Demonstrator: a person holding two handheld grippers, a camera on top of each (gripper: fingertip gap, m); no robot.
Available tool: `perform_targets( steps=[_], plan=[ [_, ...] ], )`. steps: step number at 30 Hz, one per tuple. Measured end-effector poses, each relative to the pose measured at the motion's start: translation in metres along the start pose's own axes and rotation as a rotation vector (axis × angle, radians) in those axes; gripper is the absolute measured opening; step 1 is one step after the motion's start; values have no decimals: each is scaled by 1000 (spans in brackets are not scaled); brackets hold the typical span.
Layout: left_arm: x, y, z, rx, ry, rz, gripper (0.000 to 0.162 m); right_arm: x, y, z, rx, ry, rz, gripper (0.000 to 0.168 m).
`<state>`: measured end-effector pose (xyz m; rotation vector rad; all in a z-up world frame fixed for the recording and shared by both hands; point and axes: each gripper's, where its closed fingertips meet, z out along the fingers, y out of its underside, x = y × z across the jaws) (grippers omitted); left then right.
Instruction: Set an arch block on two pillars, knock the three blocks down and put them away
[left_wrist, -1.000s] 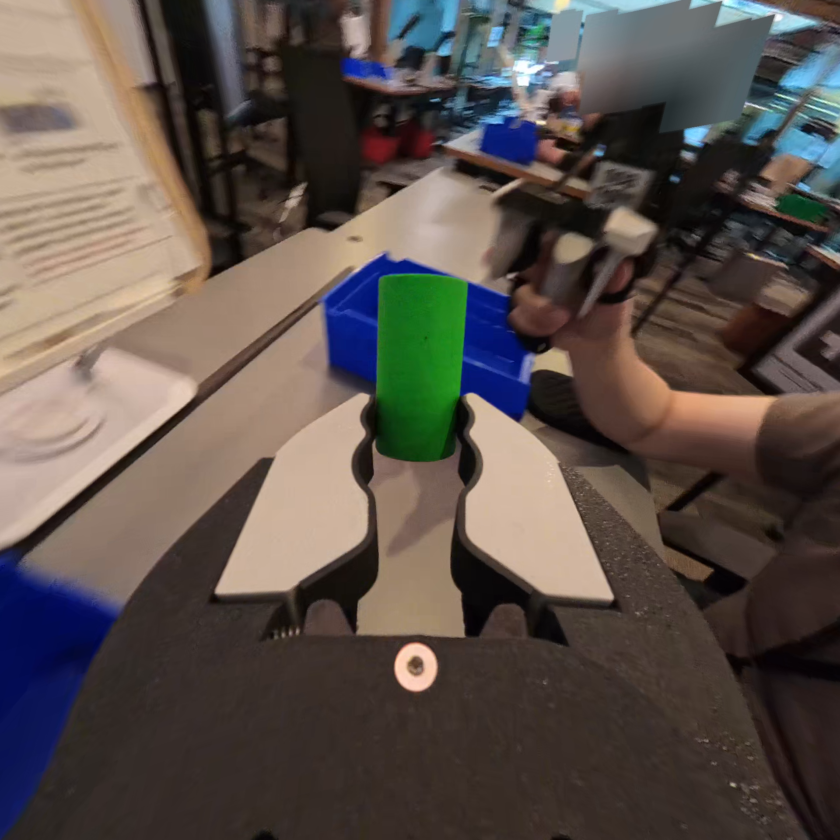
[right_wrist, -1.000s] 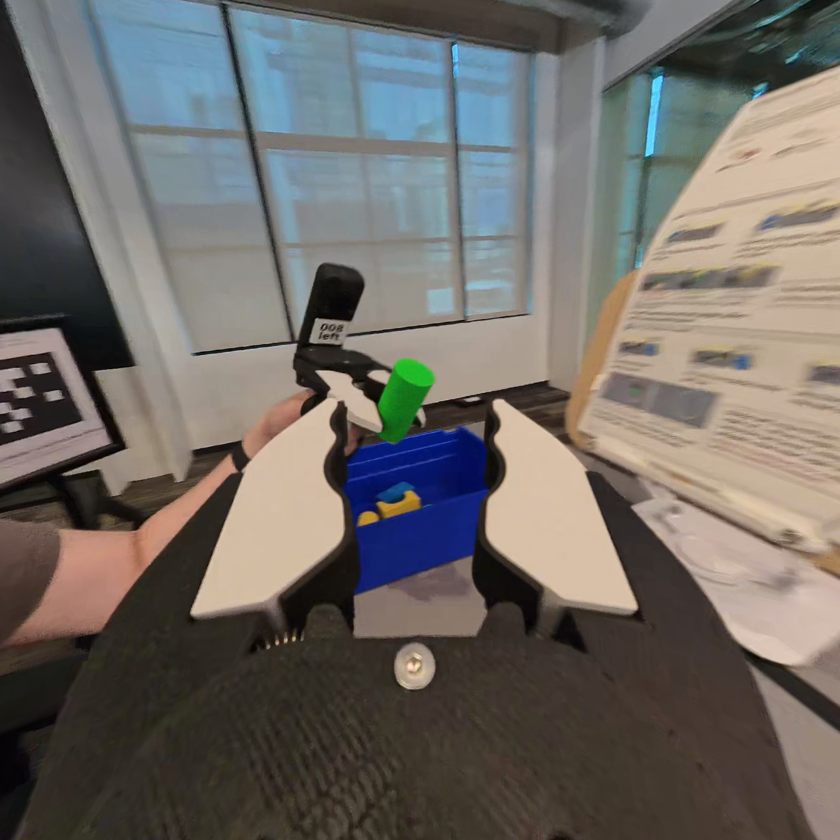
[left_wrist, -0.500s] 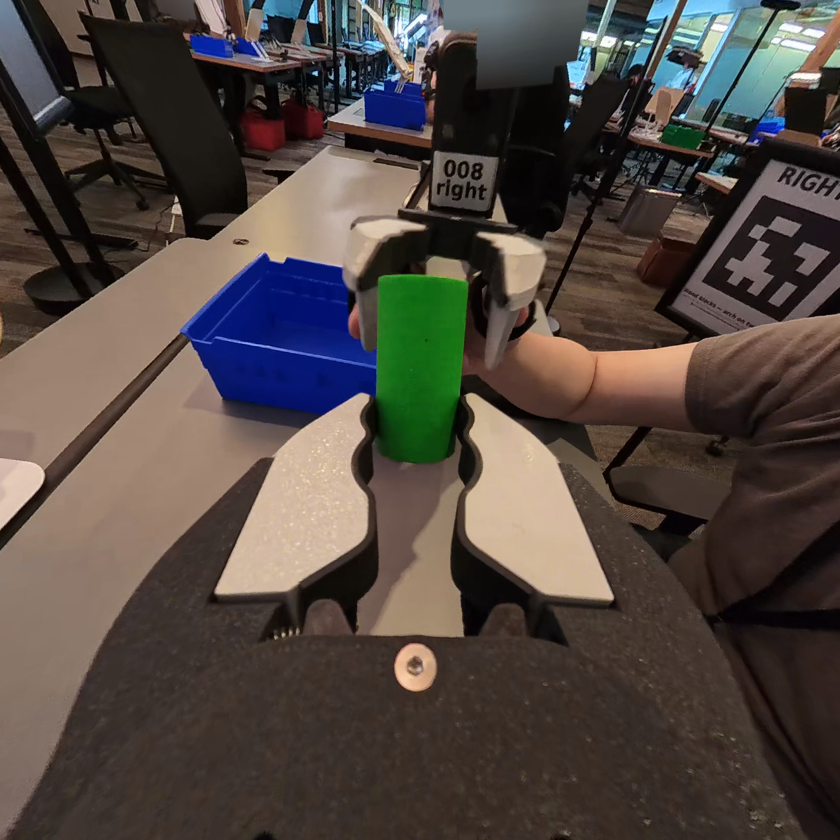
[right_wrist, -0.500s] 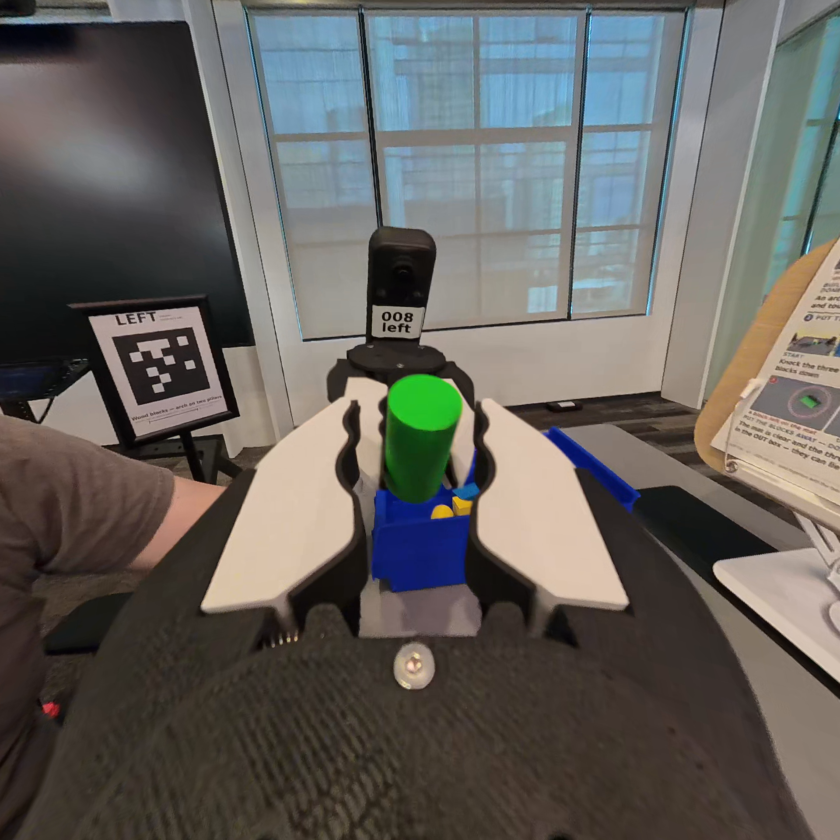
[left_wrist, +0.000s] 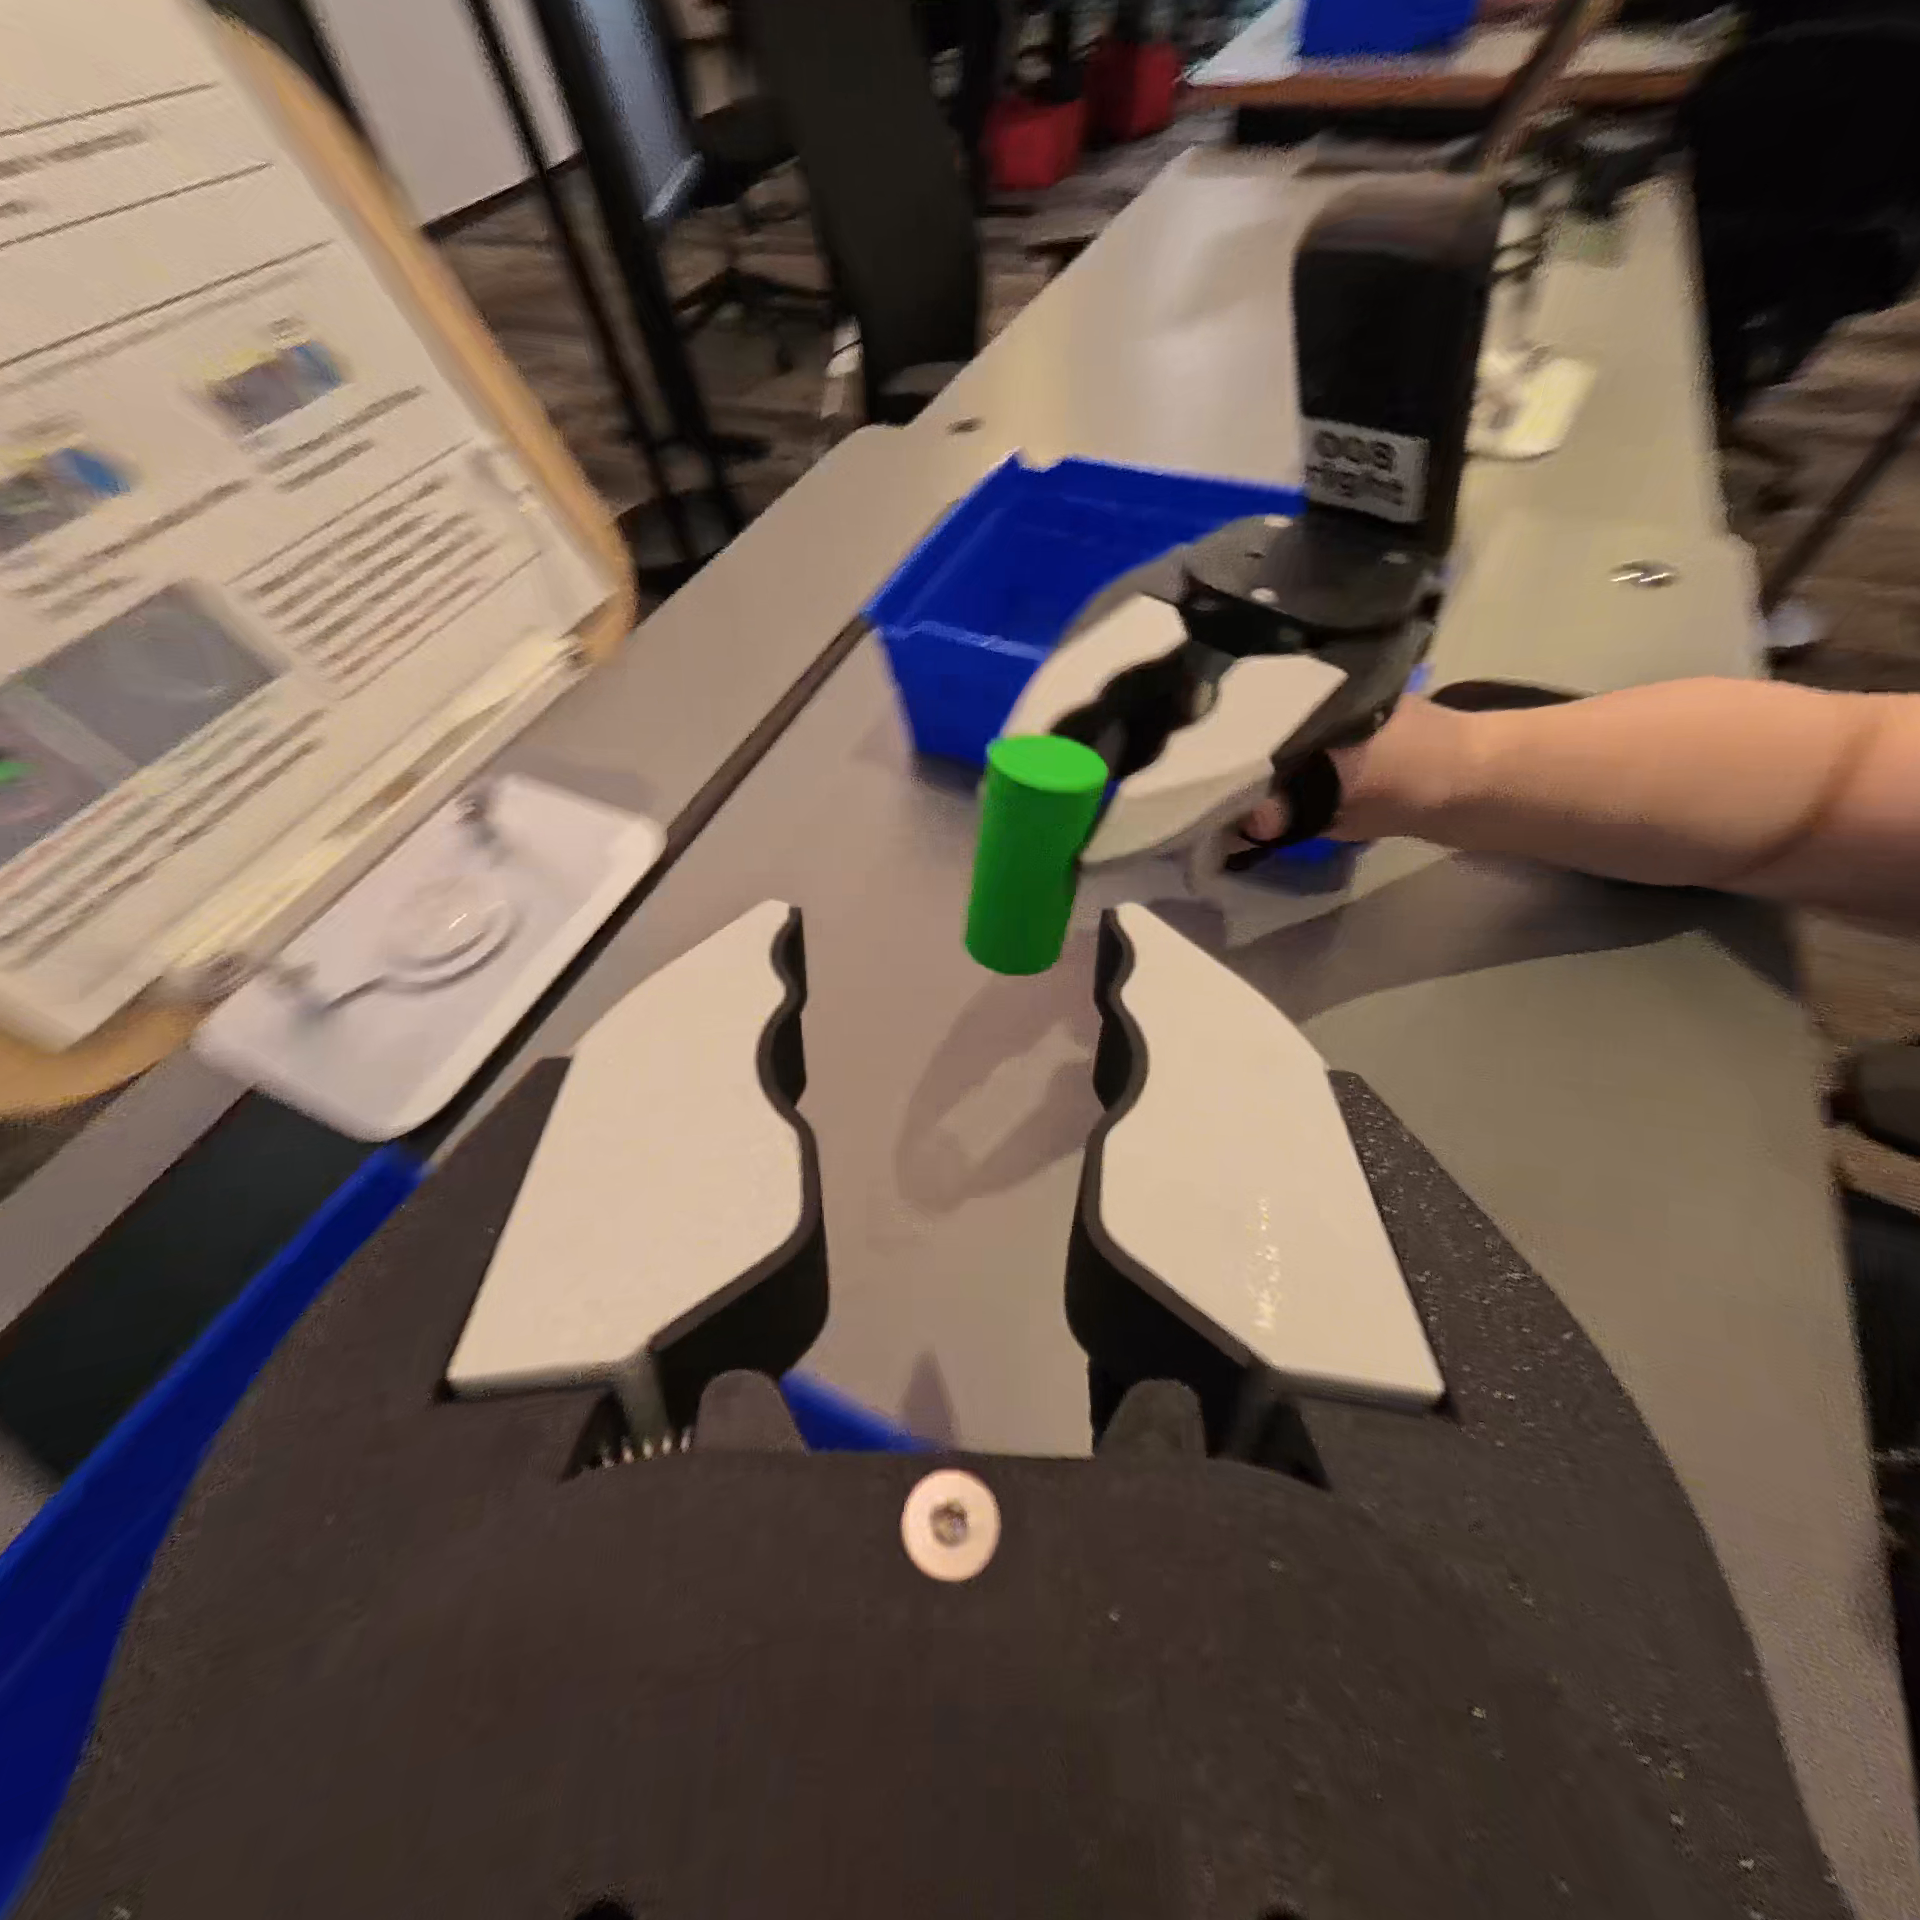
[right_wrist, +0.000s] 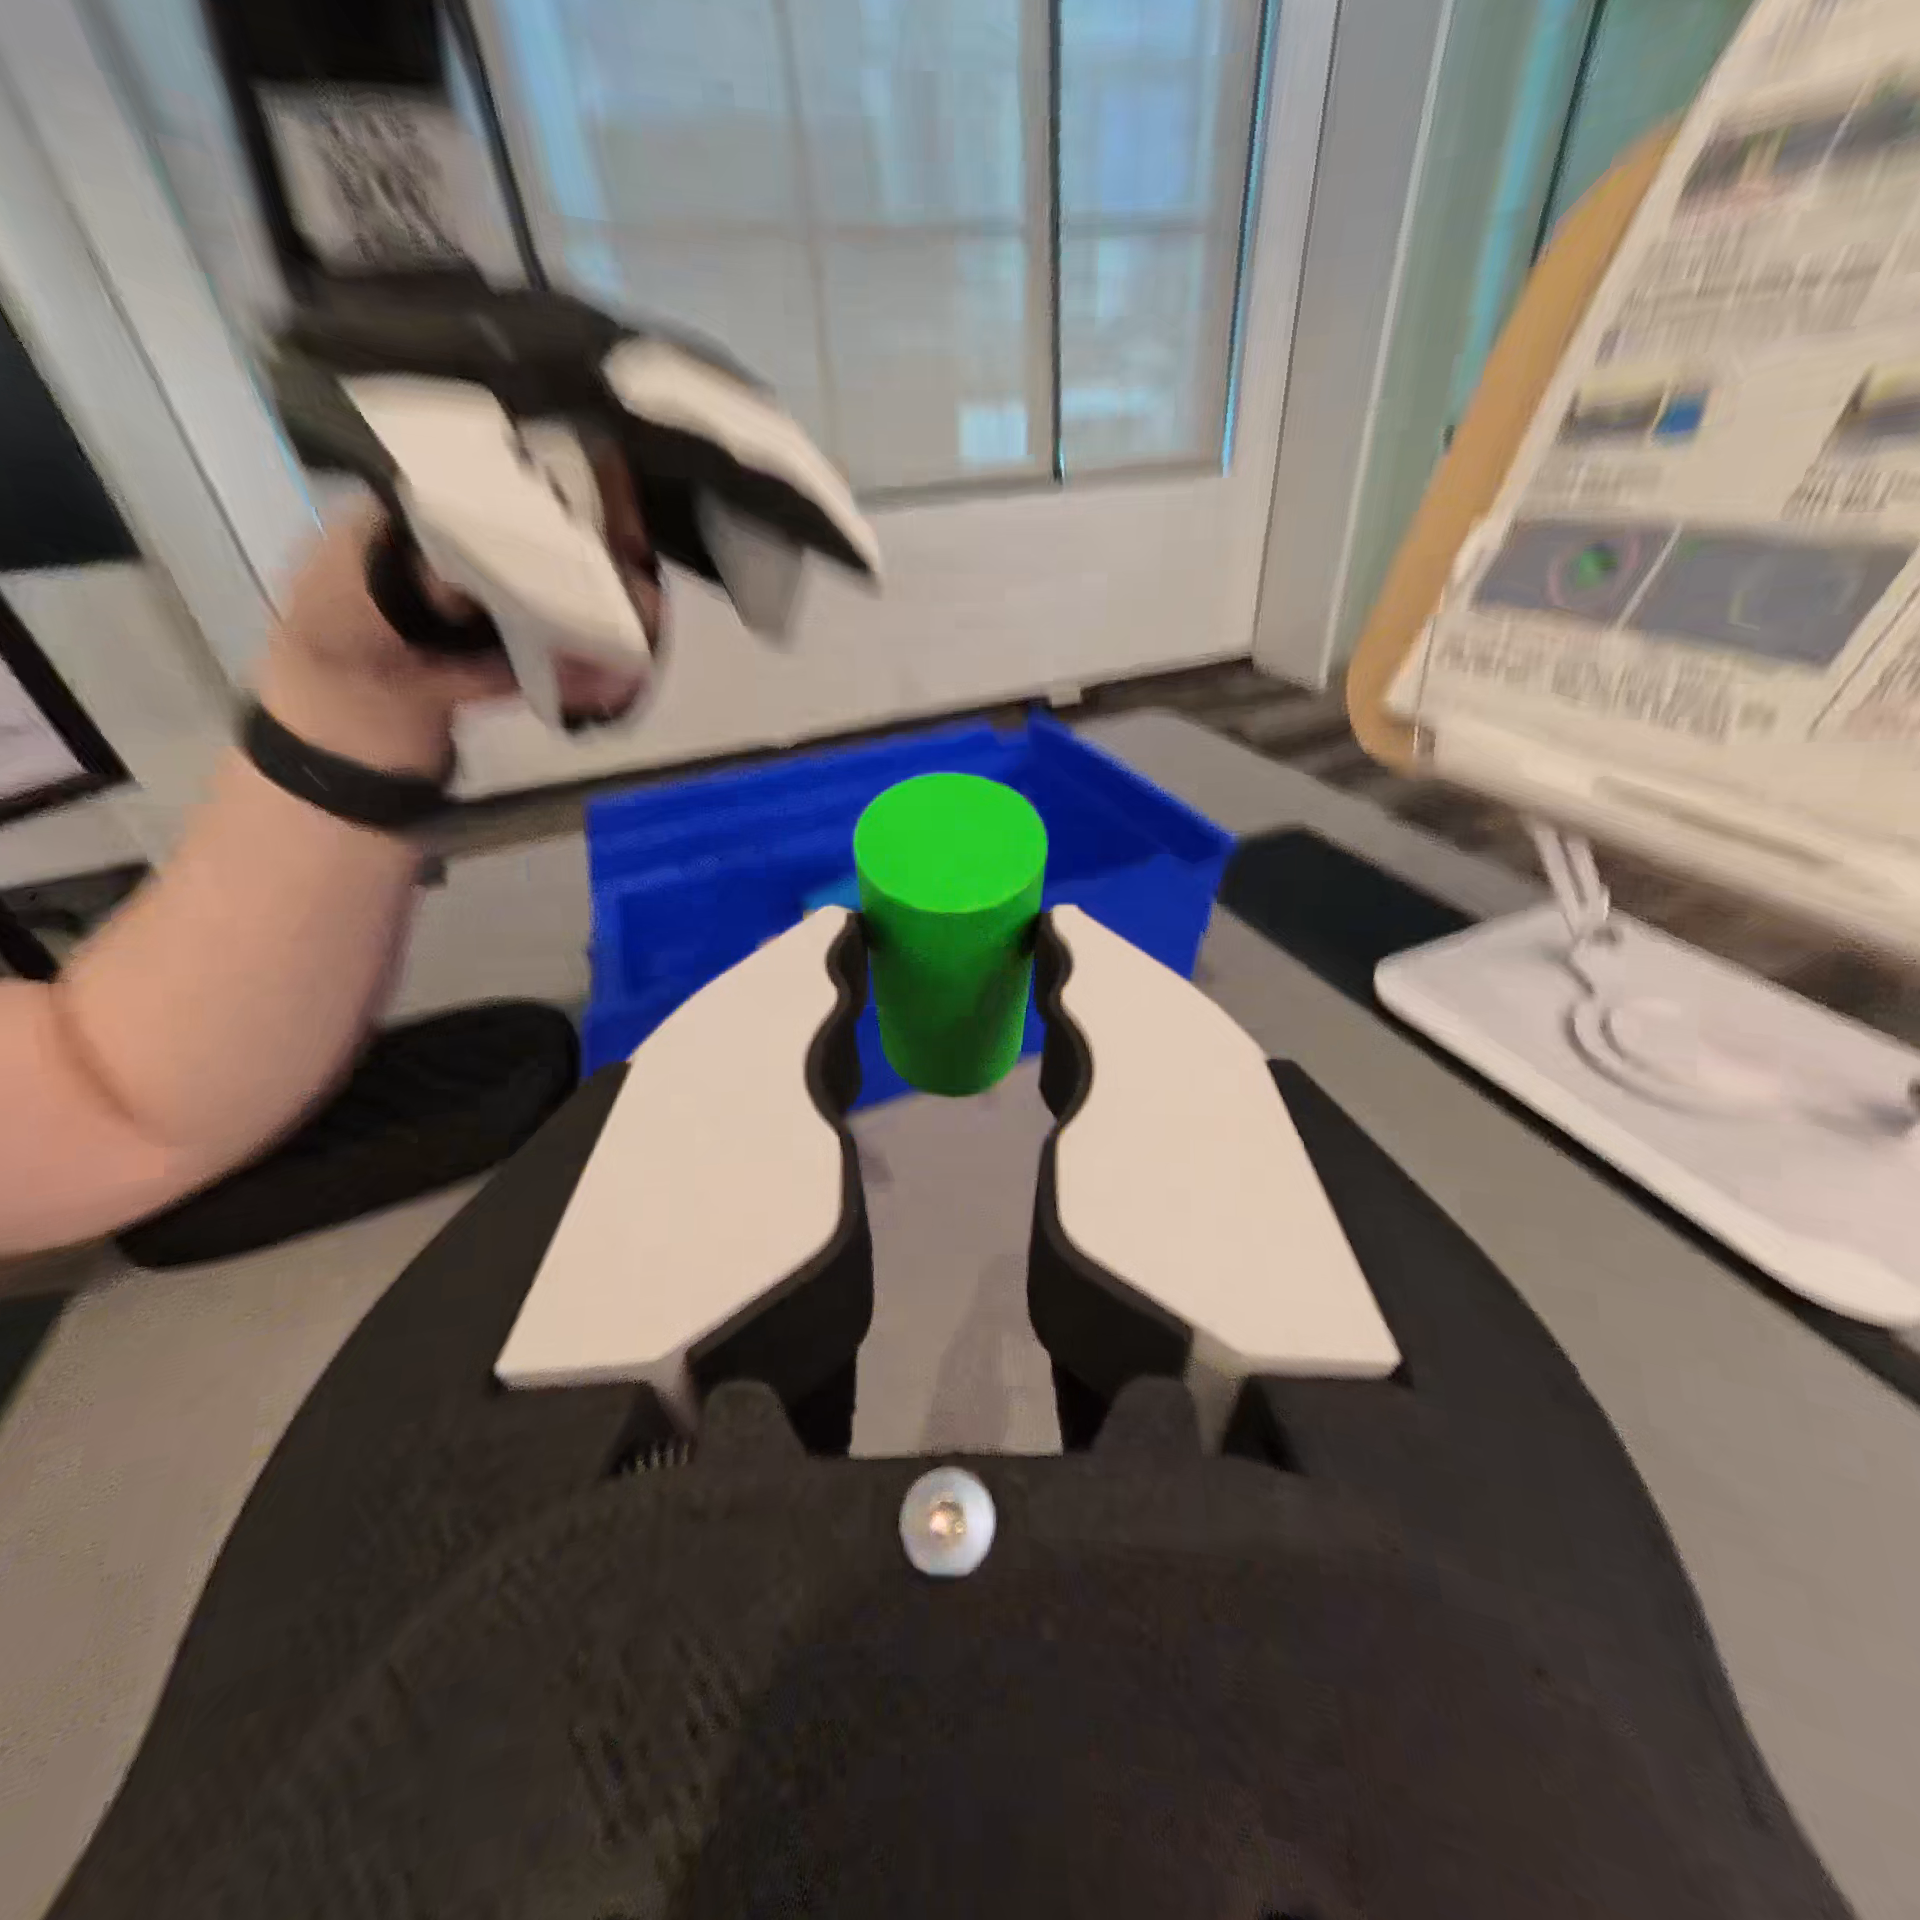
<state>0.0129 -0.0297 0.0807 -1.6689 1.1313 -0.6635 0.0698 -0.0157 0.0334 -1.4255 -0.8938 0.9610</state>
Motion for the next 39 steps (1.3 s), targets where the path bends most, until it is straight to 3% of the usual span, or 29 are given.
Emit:
perform_targets(
  steps=[5, 10, 15, 19, 24, 28, 31, 33, 37, 39],
  plan=[
    [-33, 38, -60, -193, -193, -17, 45, 21, 87, 31, -258, 70, -72, 32],
    [-48, 85, -104, -403, -343, 22, 42, 31, 122, 41, -330, 48, -62, 32],
    [-42, 147, -110, -694, -293, -32, 44, 35, 143, 43, -401, 44, -55, 32],
    [-36, 171, -96, -762, -178, -45, 38, 28, 150, 43, -431, 27, -67, 32],
    [-39, 214, -96, -973, -150, -97, 43, 27, 151, 40, -442, 22, -72, 33],
    [-45, 236, -97, -1107, -195, -202, 47, 28, 152, 41, -456, 38, -75, 46],
    [-43, 241, -92, -1119, -199, -340, 62, 32, 149, 41, -466, 91, -117, 57],
    [-44, 246, -91, -1145, -231, -435, 83, 30, 144, 41, -461, 109, -159, 60],
    [-53, 253, -87, -1167, -315, -539, 103, 22, 132, 41, -443, 113, -215, 61],
    [-47, 256, -82, -1179, -298, -594, 105, 17, 127, 42, -439, 103, -227, 61]
  ],
)
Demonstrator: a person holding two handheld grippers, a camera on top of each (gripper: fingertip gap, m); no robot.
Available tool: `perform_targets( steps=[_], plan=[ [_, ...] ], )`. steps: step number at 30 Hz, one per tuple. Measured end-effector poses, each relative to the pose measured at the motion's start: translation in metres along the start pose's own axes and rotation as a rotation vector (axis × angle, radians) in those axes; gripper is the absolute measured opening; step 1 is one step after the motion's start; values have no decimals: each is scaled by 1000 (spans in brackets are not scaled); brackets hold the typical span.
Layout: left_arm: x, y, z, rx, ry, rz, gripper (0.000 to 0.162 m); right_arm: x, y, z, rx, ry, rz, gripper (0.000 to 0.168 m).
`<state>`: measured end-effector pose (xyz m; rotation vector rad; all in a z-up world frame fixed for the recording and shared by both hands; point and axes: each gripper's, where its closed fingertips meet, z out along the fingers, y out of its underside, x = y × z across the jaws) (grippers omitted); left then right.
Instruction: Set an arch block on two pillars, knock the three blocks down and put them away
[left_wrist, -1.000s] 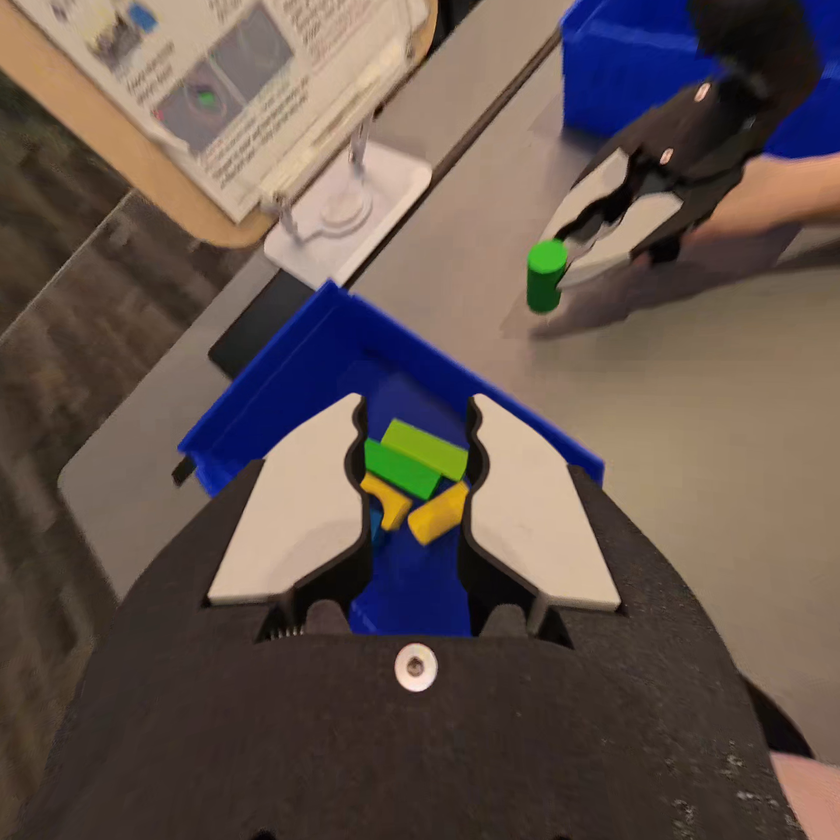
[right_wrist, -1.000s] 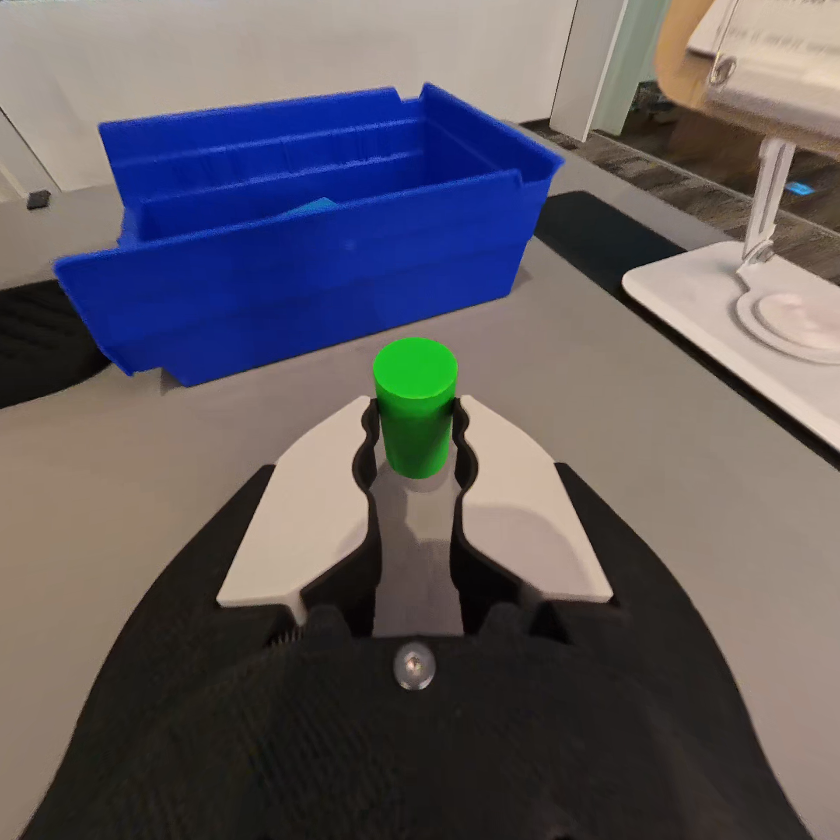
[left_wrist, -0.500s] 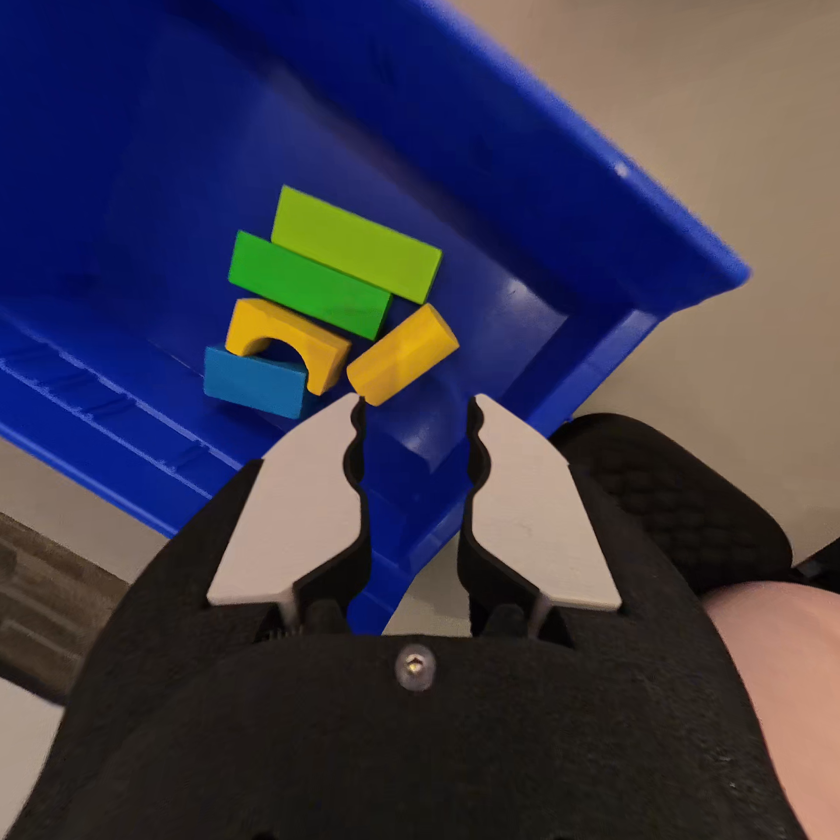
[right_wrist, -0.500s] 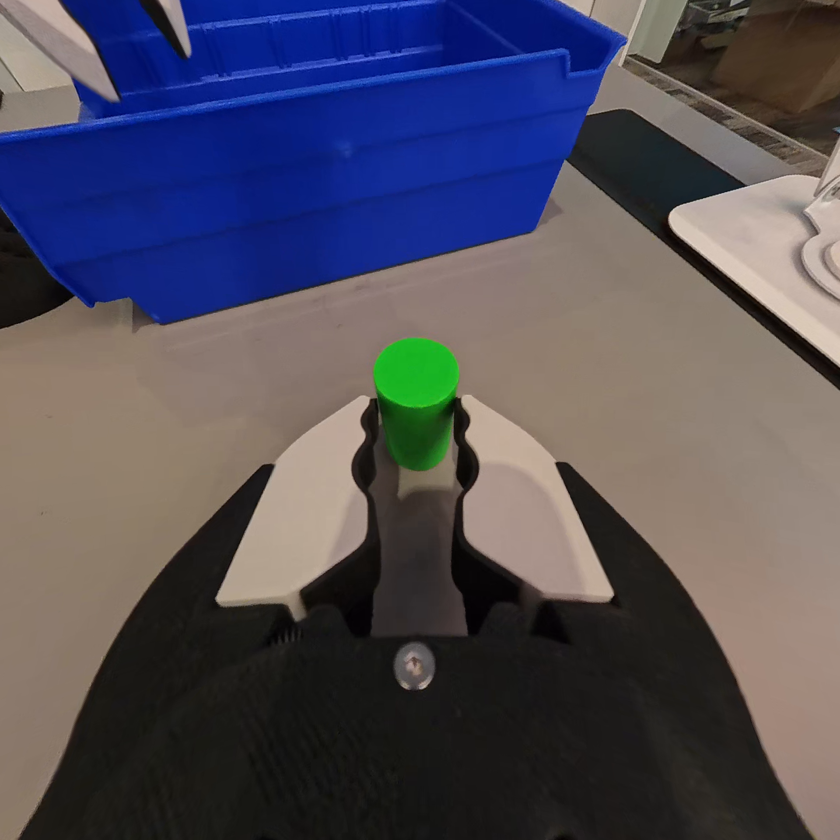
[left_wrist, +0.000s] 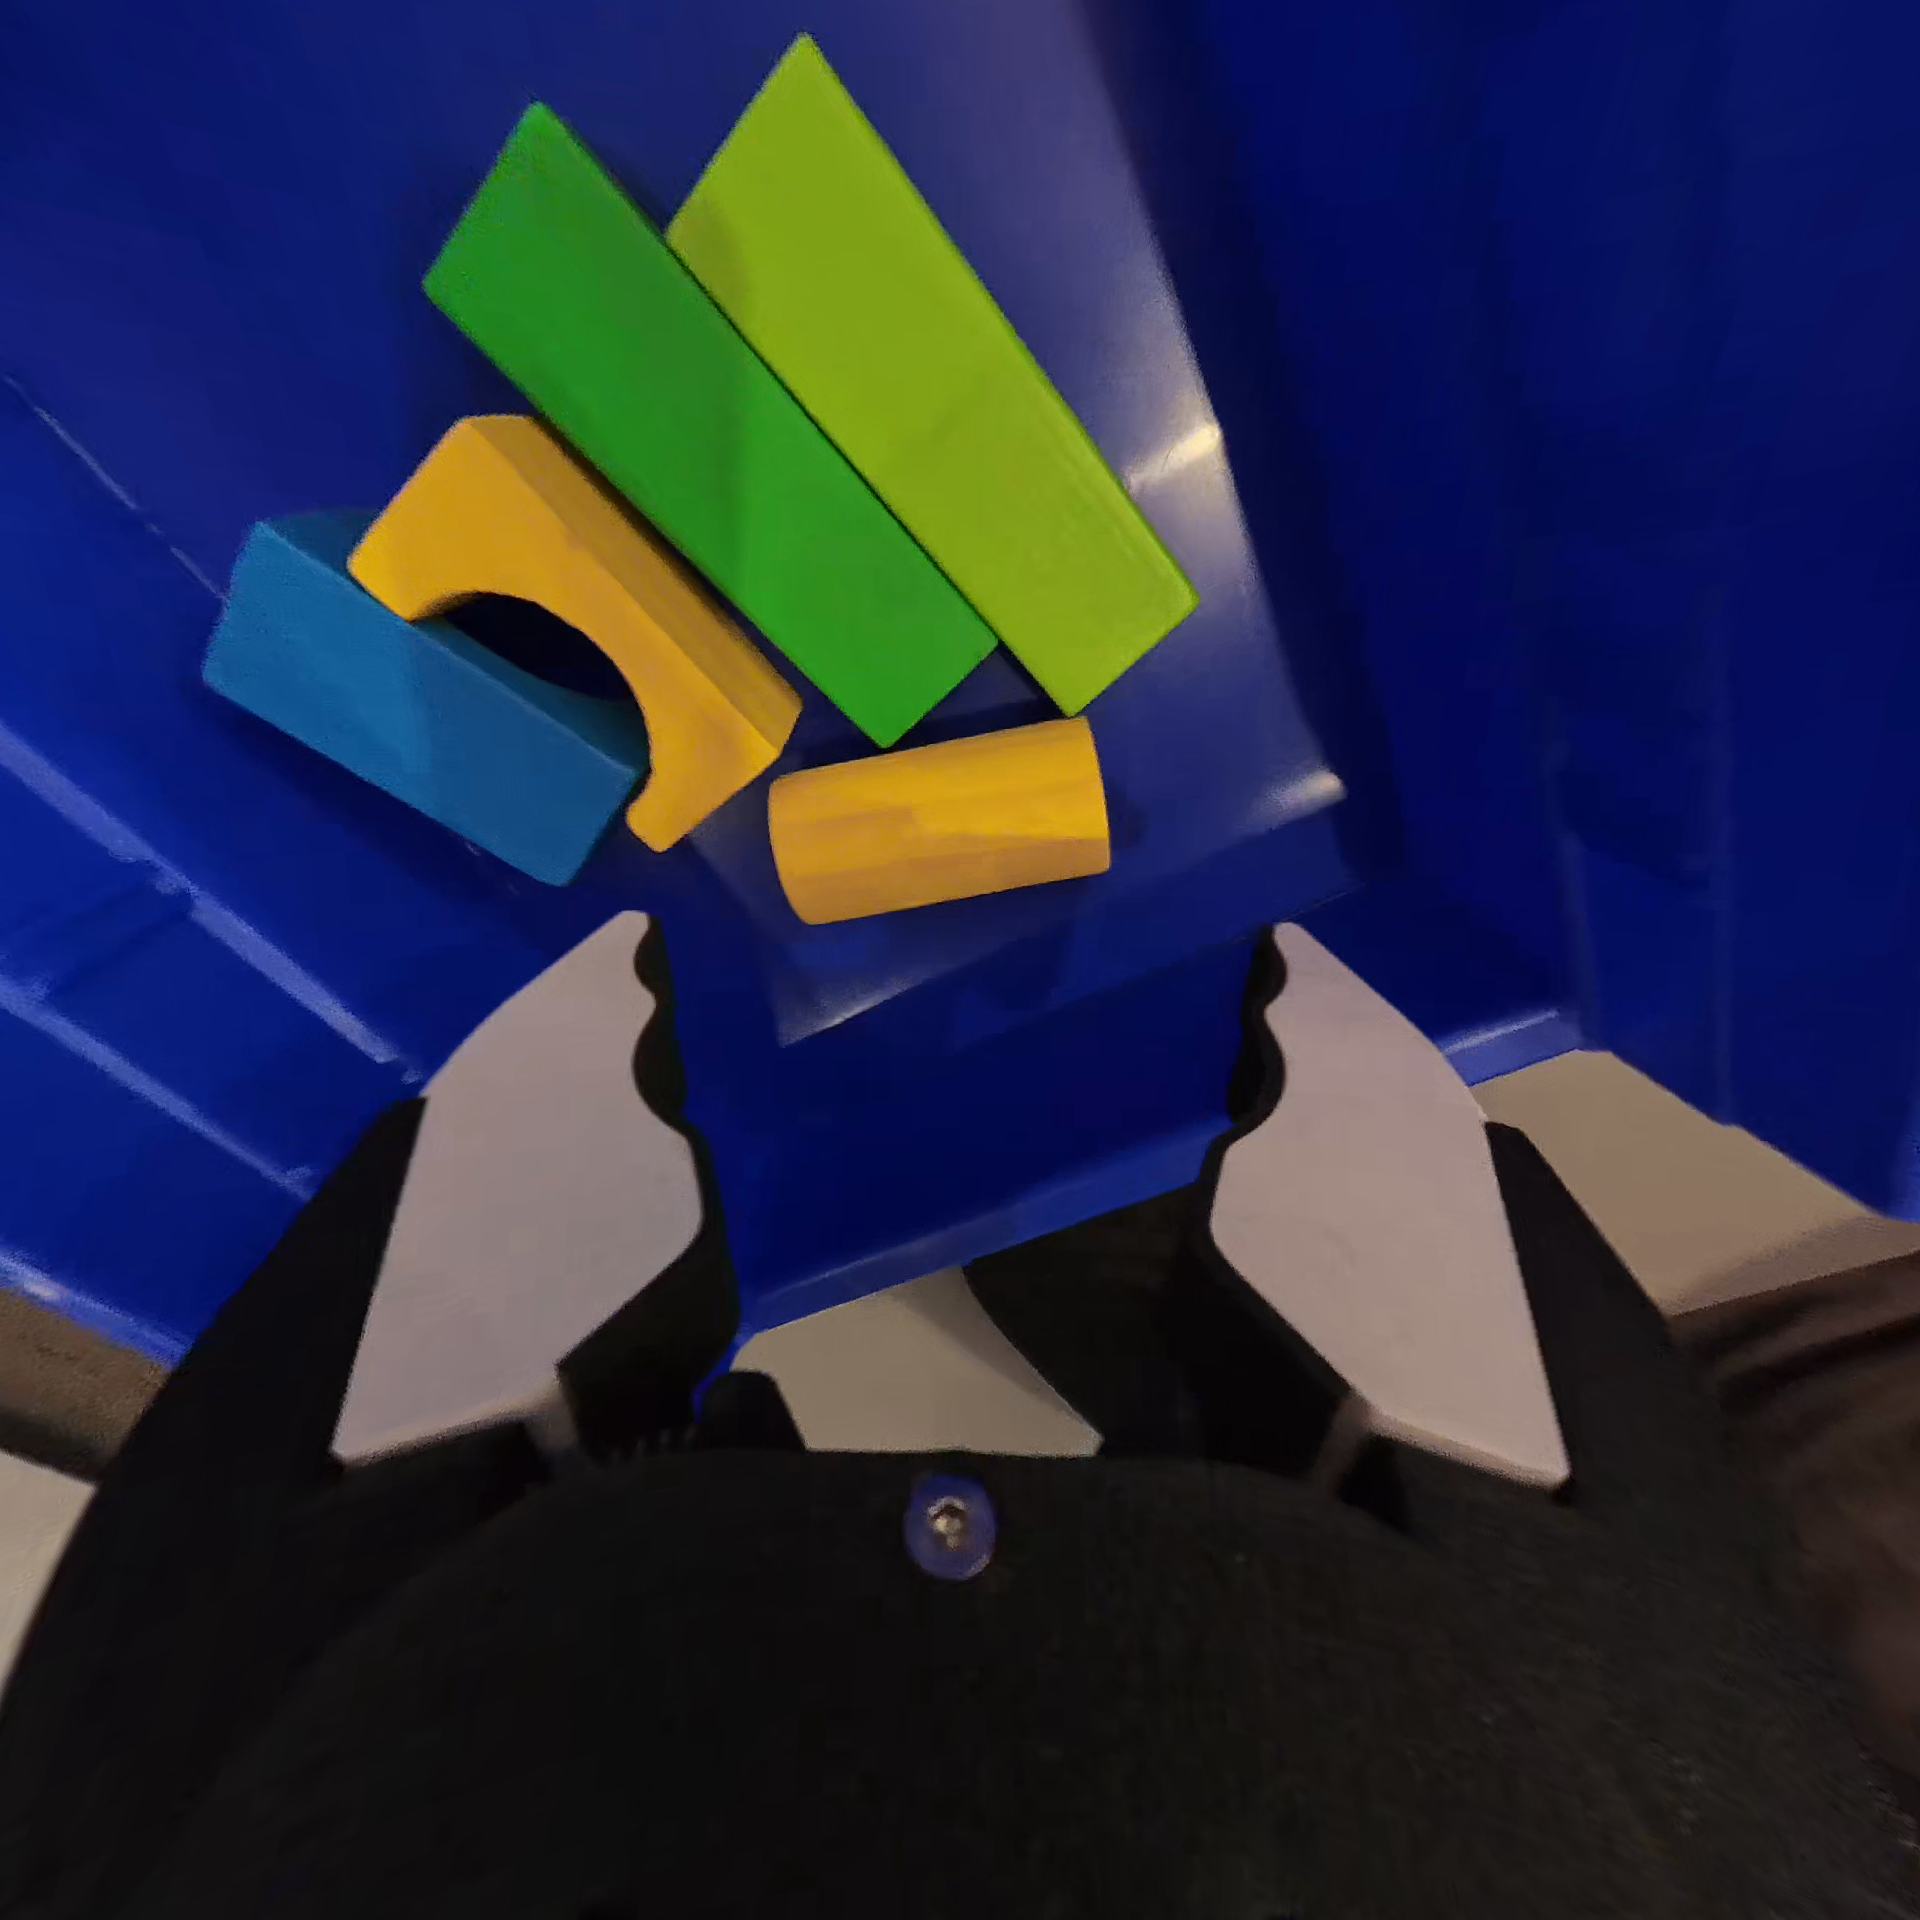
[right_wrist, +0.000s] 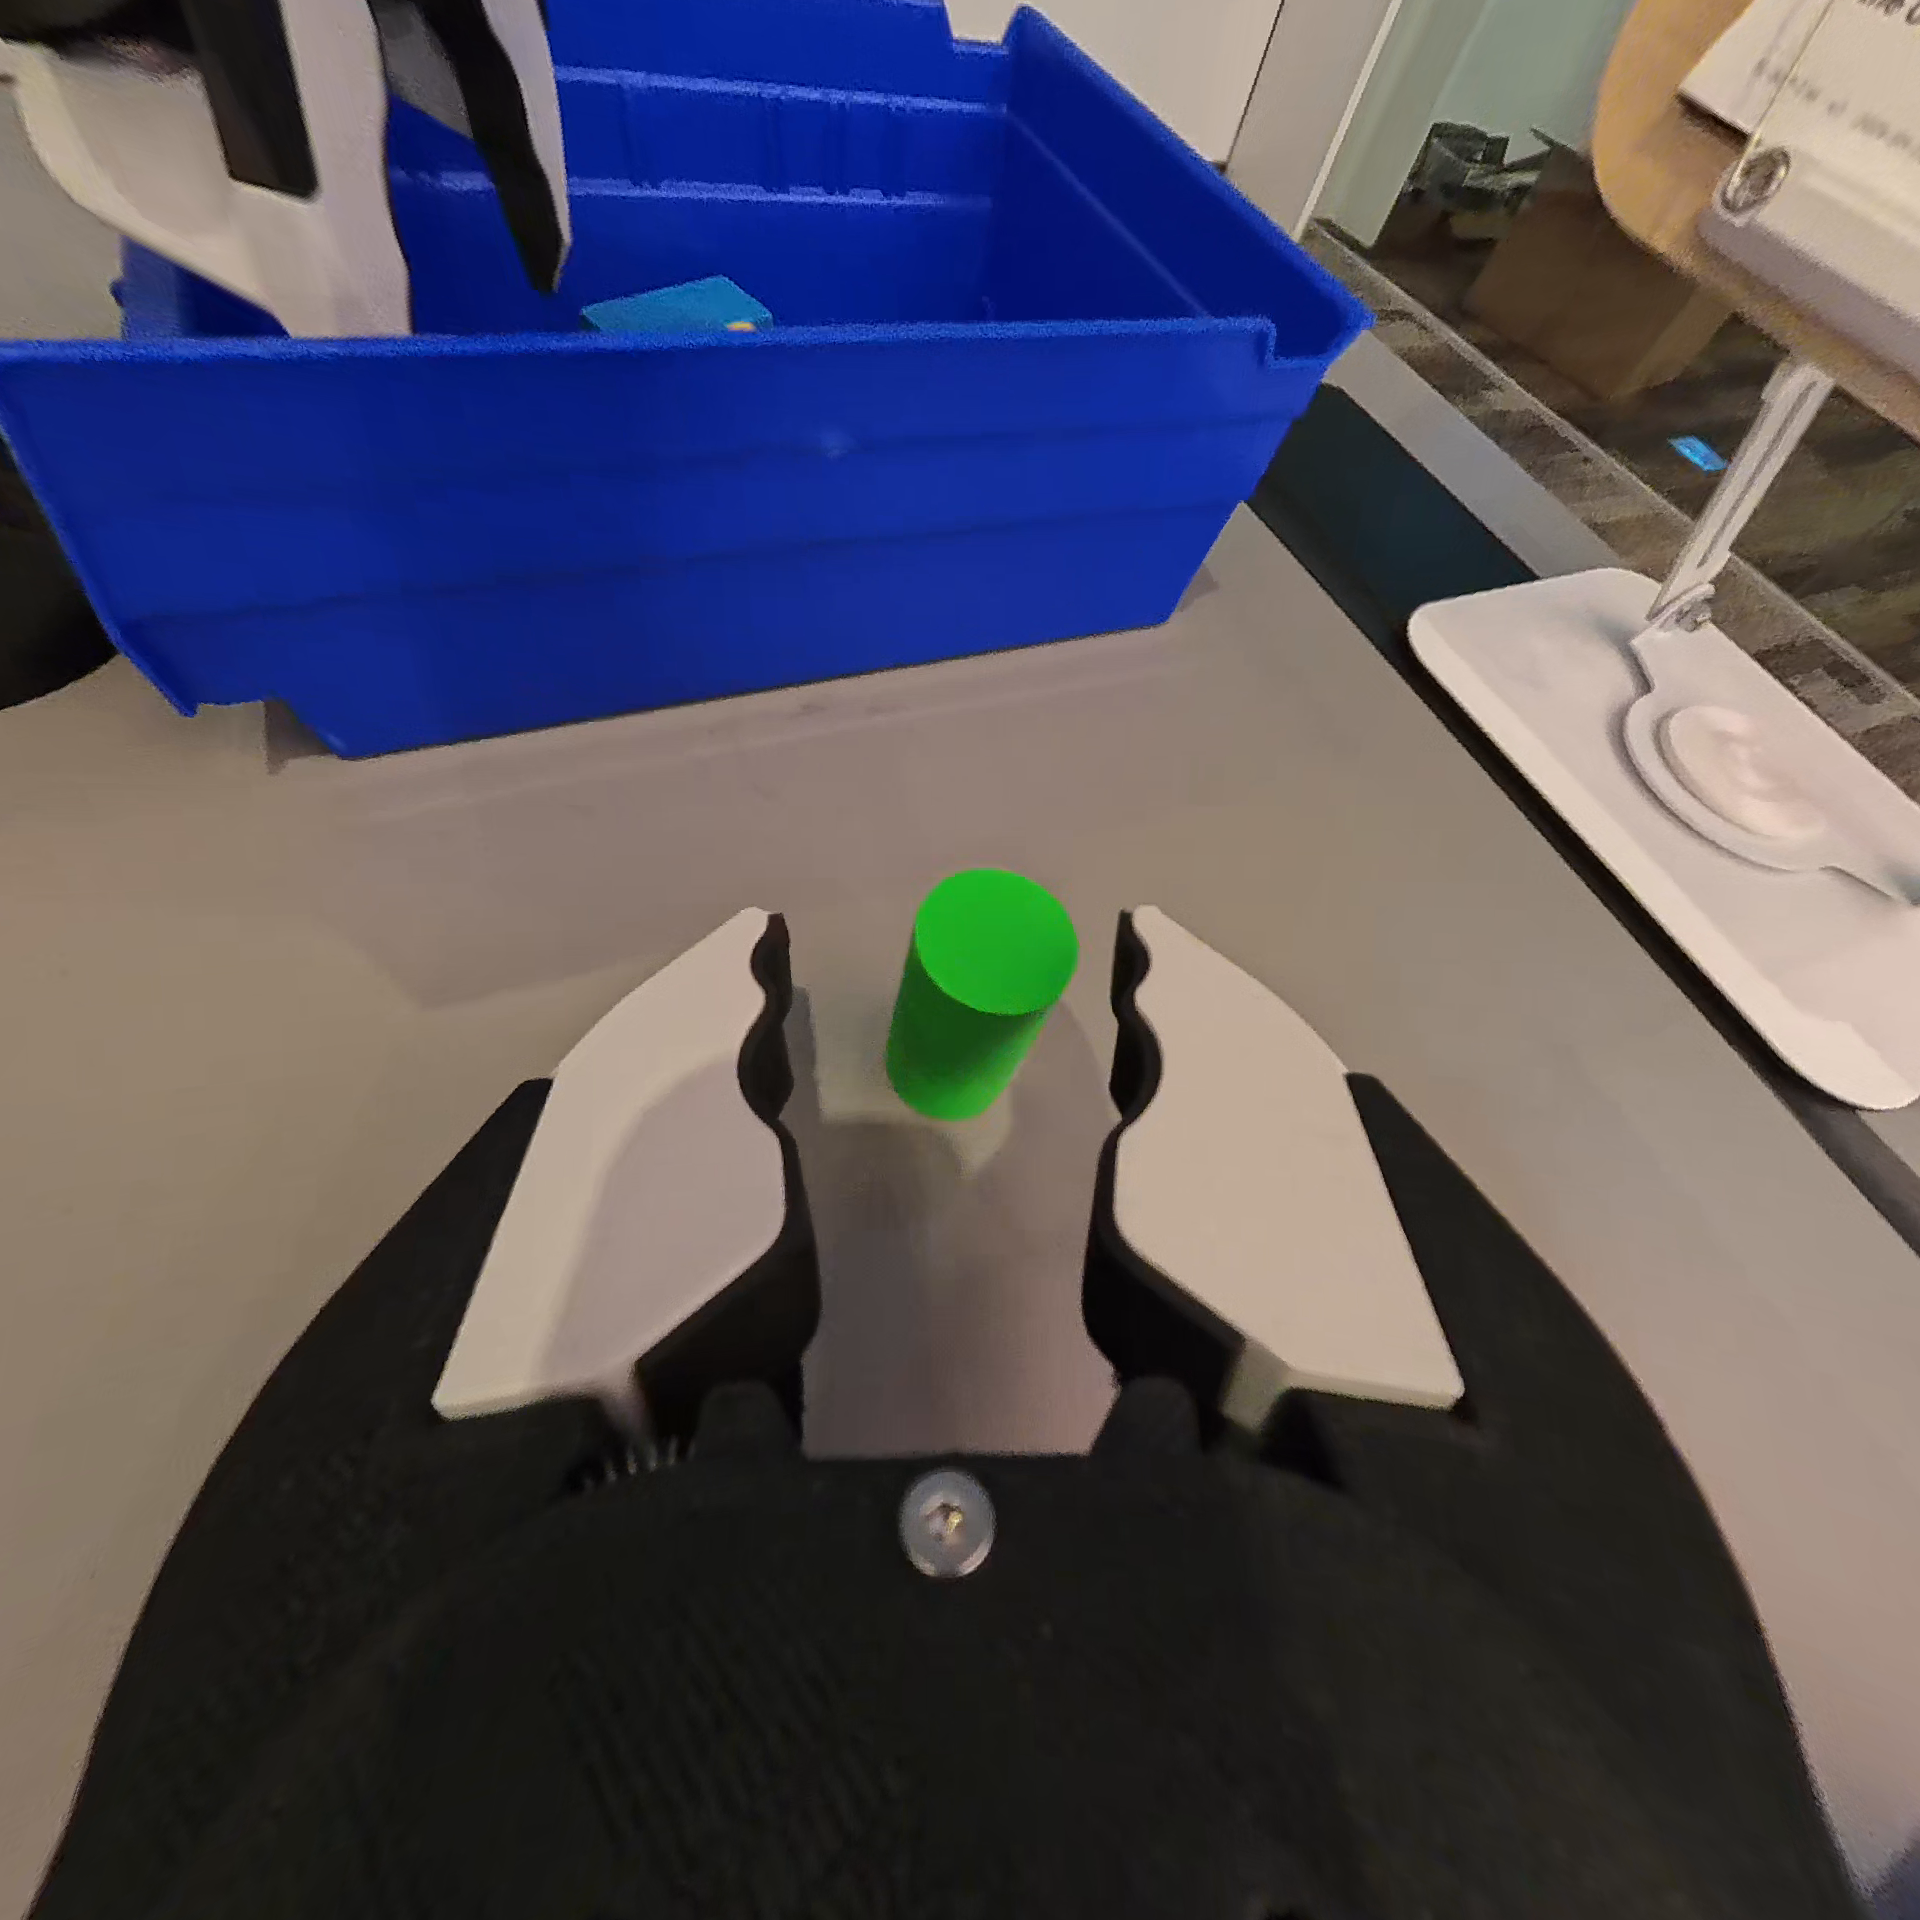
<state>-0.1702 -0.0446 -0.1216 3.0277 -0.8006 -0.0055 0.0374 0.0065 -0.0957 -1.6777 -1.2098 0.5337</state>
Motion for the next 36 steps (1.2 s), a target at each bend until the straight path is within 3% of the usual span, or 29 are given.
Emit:
perform_targets(
  steps=[12, 16, 22, 26, 29, 33, 36],
  plan=[
    [-12, 3, 30, -161, -99, -103, 107, -3, -35, -25, 94, -6, -19, 61],
    [-8, 2, 32, -160, -40, -114, 74, -2, -39, -29, 106, -5, -22, 60],
    [-6, 6, 27, -171, -36, -42, 74, -1, -39, -31, 99, -8, -29, 60],
    [-7, 3, -2, -21, 17, -40, 74, -1, -43, -34, 111, 5, -52, 60],
    [3, -15, -40, 237, 148, -5, 74, -4, -56, -40, 174, 24, -94, 60],
    [59, -39, -108, 563, 525, 79, 73, -30, -83, -57, 296, 9, -278, 60],
    [118, -37, -136, 599, 756, 272, 73, -59, -99, -74, 395, 8, -492, 60]
  ],
)
